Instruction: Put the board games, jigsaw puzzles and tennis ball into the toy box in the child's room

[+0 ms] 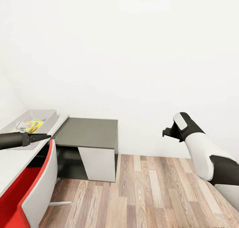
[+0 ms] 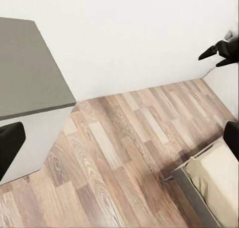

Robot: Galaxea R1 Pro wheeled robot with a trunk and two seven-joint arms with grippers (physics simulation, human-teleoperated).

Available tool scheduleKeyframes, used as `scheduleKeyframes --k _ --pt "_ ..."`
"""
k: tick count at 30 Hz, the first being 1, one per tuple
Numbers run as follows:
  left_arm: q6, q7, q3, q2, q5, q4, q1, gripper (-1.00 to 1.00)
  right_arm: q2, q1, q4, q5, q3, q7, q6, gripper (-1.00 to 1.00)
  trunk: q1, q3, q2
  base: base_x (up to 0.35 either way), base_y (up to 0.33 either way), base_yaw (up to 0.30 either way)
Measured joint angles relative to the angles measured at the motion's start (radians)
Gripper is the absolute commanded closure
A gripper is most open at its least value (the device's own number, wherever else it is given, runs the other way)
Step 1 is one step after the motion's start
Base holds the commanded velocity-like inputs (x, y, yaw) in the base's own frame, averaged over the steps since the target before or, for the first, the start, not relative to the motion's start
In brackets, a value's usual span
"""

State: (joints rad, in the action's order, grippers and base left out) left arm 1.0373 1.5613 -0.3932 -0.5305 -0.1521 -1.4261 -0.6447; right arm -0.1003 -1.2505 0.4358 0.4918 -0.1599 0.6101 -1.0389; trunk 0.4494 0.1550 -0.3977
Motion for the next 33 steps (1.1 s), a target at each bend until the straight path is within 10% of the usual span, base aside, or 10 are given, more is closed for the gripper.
scheduleKeyframes --k 12,16,21,24,33 --pt "0.0 0.0 0.169 0.114 -0.086 -0.007 0.0 -1.0 0.014 0.297 -0.031 -0.003 0.069 0.005 0.271 -1.0 0.0 -0.007 0.0 0.0 0.0 -0.1" --pt "0.0 0.0 0.272 0.223 -0.253 -0.002 0.009 -1.0 0.036 0.346 -0.131 -0.006 0.154 0.008 0.399 -1.0 0.0 -0.007 0.0 0.0 0.0 -0.005" --pt "-0.006 -0.011 0.314 0.35 -0.522 0.01 0.094 -1.0 0.071 0.36 -0.224 -0.008 0.197 0.004 0.534 -1.0 0.0 -0.007 0.0 -0.001 0.0 -0.001" --pt "-0.013 -0.018 0.317 0.379 -0.627 0.014 0.147 -1.0 0.077 0.364 -0.241 -0.007 0.202 0.0 0.565 -1.0 0.0 -0.008 0.0 -0.133 0.018 0.0" --pt "-0.019 -0.247 0.303 0.427 -0.694 0.139 0.24 -1.0 0.082 0.516 -0.287 -0.006 0.204 -0.002 0.715 -1.0 0.0 -0.007 0.0 -0.171 0.043 0.0"
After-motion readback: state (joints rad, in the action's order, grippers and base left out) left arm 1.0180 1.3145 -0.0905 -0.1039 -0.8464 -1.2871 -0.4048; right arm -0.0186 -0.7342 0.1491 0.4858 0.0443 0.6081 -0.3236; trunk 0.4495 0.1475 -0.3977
